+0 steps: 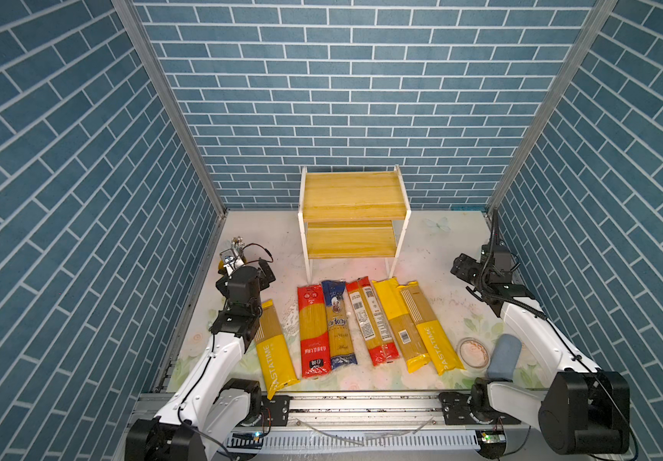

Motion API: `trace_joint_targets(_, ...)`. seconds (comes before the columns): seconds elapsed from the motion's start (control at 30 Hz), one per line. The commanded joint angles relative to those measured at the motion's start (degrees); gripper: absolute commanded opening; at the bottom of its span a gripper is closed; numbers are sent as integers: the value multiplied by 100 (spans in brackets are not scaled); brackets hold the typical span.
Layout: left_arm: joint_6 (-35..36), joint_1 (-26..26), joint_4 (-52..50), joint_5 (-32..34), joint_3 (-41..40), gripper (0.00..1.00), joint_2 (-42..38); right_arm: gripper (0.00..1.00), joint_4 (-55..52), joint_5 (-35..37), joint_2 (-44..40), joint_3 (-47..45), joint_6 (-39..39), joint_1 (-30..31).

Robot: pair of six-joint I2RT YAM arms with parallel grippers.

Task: Arrange pasta packages on shelves
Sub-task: Move the pasta bag to the middle-right of the table.

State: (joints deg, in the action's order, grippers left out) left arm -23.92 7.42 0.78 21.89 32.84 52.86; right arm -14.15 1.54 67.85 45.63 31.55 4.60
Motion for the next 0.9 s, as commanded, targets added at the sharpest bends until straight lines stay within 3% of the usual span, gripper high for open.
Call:
trace_joint_targets(0.0, -833, 14, -1857, -518, 494, 100, -30, 72, -1232, -625, -22, 257, 323, 97)
trace_joint_targets(0.1, -1523, -47, -2557, -778, 695, 100, -123, 71, -1604, -868, -263, 101, 228, 227)
trace_joint_targets(0.2, -1173, -301, -2403, -1768, 695, 93, -408, 68, -2003, -1051, -325, 46, 161, 435)
trace_joint_targets(0.4, -858, -214, -3106, -2381, 1267, 81, -315, 68, -2395, -729, -248, -69, 115, 1177)
trace_joint_targets(0.63, -671, 503, -3529, -2075, 1364, 81, -408, 77, -2304, -1020, 474, -174, -44, 1394)
trace_joint_targets(0.87, -521, 1264, -3724, -1760, 1389, 81, -460, 77, -1959, -1307, 1054, -272, 34, 1386)
